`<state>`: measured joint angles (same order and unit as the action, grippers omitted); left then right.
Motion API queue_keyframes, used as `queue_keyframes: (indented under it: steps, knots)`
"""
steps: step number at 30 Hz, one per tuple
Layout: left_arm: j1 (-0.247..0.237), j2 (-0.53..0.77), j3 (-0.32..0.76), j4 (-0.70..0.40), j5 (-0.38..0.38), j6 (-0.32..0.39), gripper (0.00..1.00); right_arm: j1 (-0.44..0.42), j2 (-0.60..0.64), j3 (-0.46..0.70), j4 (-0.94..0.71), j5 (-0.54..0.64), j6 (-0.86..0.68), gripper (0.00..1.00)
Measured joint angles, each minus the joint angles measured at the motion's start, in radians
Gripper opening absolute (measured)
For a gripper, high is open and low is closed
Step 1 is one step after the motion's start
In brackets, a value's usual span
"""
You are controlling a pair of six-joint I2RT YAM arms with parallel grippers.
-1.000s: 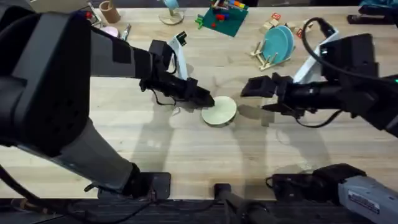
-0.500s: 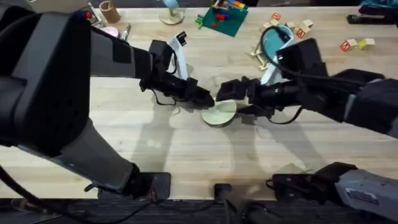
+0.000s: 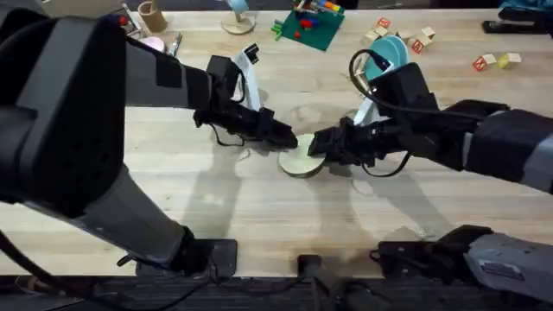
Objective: Pick up the plates from the table one by one and place each into a slot on the dish rack.
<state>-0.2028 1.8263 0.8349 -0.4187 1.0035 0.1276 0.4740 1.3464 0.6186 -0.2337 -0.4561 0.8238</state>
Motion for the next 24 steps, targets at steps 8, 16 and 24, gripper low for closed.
queue_keyframes:
  steps: [8, 16, 24]
  knots:
    - [0.007, 0.000, 0.004, -0.005, 0.006, -0.004, 0.040, -0.004, -0.001, -0.002, 0.015, -0.008, 0.010, 0.047]
    - [0.005, -0.001, 0.065, -0.073, -0.040, -0.005, 0.039, -0.005, -0.001, -0.002, 0.059, -0.004, 0.000, 0.033]
    - [-0.006, -0.110, 0.166, -0.196, -0.185, -0.005, 0.039, -0.033, -0.020, 0.003, 0.055, -0.001, -0.049, 0.031]
